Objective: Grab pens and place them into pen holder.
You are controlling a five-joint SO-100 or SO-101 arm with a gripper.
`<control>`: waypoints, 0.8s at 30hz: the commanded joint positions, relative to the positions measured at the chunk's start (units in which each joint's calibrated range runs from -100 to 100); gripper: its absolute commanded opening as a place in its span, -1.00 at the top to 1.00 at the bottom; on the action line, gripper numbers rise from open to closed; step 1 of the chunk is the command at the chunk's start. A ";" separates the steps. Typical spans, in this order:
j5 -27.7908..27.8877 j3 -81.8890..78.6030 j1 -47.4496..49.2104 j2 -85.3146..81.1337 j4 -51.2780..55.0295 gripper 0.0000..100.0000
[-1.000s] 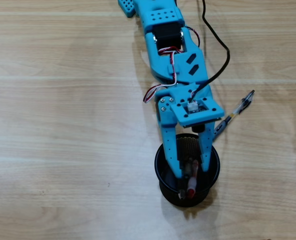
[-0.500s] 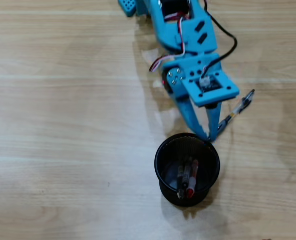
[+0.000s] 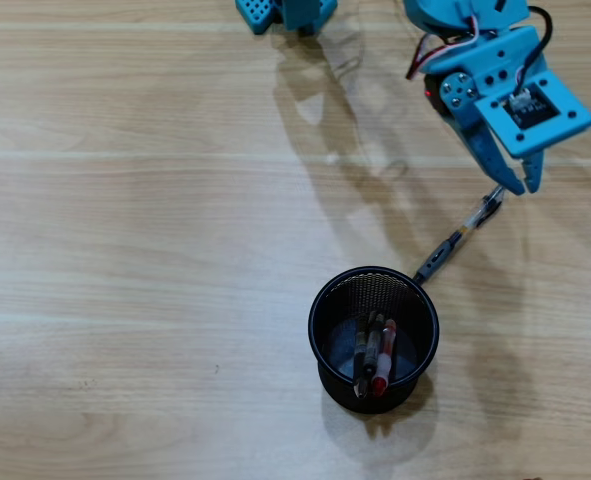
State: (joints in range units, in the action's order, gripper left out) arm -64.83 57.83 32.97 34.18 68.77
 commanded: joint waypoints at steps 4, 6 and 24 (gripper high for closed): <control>-8.55 -5.06 3.93 -4.24 0.75 0.95; -11.50 -5.96 4.11 -4.24 2.56 0.95; -18.81 -5.96 2.03 4.75 10.91 0.95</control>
State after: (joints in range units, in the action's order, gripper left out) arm -83.43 51.00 35.86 37.83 79.24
